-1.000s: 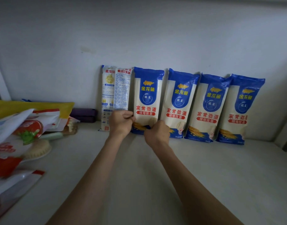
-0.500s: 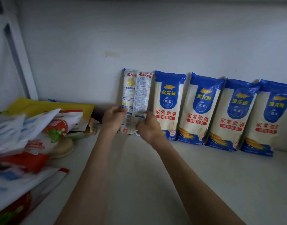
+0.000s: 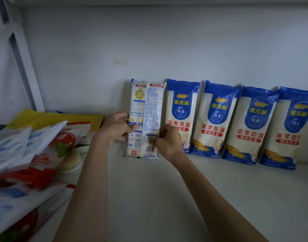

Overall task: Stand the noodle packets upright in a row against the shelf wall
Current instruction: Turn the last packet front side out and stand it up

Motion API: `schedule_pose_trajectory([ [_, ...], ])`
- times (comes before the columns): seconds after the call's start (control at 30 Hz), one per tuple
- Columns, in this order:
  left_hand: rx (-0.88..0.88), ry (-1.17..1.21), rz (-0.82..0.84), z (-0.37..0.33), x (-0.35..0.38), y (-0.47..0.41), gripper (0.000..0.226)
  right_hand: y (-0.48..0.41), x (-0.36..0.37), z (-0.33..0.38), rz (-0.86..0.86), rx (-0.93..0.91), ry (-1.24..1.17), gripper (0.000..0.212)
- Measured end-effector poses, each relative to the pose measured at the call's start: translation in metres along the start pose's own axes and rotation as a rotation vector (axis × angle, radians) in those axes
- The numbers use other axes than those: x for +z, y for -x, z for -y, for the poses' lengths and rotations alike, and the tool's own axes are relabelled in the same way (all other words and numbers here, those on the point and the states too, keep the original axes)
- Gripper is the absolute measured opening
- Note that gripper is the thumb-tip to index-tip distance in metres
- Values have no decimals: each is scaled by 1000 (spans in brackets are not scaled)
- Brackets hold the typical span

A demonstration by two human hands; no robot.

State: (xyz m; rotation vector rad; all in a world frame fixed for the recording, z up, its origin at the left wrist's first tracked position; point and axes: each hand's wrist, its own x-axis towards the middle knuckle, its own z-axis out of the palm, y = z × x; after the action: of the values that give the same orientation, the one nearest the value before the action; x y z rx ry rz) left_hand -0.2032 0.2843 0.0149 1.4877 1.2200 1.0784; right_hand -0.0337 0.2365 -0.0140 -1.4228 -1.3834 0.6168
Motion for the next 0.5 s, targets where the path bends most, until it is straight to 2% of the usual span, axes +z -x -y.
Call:
schedule_pose_trajectory([
  [0.23,108,76,170,-18,16,10,33,10,-59,9,143,55,-246,16],
  [0.33,155,146,237,-25,31,12,39,10,-76,4,46,45,-322,11],
  [0.43,206,321,284,-33,45,13,37,8,-82,-4,-17,128,-488,6],
  [0.5,189,440,329,-40,50,12,43,8,-85,-8,-27,198,-598,13],
])
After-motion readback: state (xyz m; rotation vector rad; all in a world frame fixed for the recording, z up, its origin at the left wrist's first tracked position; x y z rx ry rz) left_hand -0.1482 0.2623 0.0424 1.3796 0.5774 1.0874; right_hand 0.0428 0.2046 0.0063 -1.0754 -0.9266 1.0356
